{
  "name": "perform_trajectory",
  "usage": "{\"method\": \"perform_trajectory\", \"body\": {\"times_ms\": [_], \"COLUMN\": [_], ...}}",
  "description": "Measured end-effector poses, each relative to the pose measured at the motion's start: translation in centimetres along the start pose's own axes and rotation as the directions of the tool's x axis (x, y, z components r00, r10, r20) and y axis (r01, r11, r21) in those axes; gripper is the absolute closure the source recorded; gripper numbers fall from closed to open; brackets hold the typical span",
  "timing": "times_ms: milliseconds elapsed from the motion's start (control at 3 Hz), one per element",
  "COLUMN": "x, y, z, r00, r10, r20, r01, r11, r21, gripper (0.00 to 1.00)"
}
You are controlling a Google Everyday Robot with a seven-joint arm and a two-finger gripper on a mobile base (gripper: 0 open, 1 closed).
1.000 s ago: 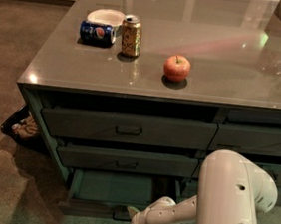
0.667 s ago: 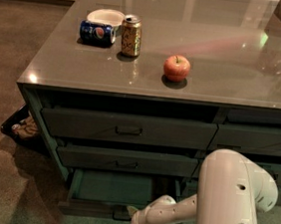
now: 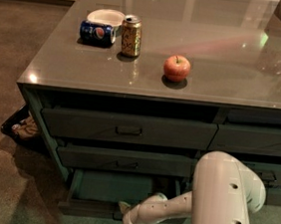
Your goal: Open bottom drawer
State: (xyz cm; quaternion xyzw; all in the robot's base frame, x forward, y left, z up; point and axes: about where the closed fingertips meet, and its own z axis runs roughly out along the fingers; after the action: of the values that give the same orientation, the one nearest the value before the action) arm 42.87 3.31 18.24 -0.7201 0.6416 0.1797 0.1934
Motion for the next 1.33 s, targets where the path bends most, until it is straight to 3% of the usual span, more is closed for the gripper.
{"method": "perform_trajectory", "body": {"times_ms": [333,1333], "x": [0.79,0.11], "y": [3.25,3.0], "z": [1.45,1.07], "r00": [0.998,0.998], "r10": [0.057,0.057], "r20": [0.01,0.01], "r01": [-0.056,-0.056], "r11": [0.9961,0.9961], "r21": [-0.069,-0.069], "gripper": [0.0,0.0]}}
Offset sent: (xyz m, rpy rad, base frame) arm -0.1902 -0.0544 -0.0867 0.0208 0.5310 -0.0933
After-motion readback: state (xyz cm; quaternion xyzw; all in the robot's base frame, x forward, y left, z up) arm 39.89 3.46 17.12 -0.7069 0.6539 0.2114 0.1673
